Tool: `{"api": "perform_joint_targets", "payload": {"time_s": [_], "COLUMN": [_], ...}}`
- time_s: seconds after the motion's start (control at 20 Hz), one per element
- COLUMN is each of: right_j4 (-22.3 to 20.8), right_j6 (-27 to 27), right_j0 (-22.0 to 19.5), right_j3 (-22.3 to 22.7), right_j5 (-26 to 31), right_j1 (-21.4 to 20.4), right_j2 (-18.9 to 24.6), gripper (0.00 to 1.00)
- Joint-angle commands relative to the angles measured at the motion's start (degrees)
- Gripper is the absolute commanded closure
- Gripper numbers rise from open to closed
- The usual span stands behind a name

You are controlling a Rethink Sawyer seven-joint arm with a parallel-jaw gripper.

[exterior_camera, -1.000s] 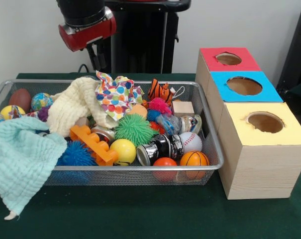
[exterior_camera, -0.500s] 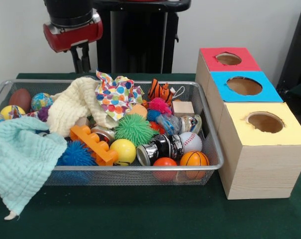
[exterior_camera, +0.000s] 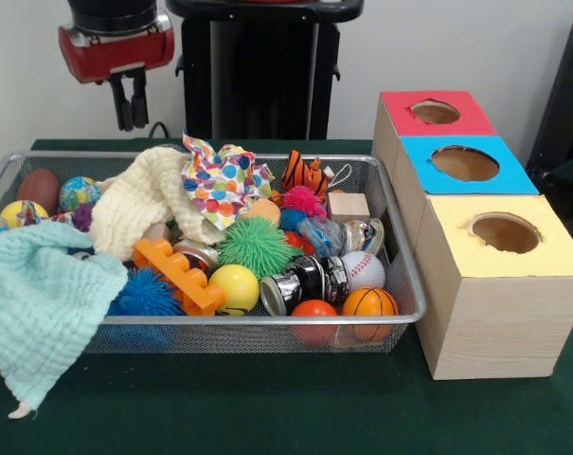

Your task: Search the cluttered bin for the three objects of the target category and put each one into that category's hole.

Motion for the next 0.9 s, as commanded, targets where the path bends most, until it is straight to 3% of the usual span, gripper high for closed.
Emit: {"api": "perform_joint_targets", "payload": {"time_s": [0.05,0.25,0.5,0.75,0.9], "right_j4": [3.73,5.48,4.98,5.8,5.01], "right_j6": [1.57,1.5,-0.13,-0.72,-1.95], "right_j0": [-0.66,-1.0,-0.34,-1.54,-1.94], "right_j3": [6.35,9.14,8.8,12.7,12.26], "right_j5": [1.88,1.29,2.93,1.14,0.89], "right_j1": [-7.92,-8.98,-7.75,-8.65,-6.7], "right_j2": [-2.11,-2.17,-2.89,-2.5,-2.14], "gripper": [1.0,1.0,1.0,1.0,1.0]}}
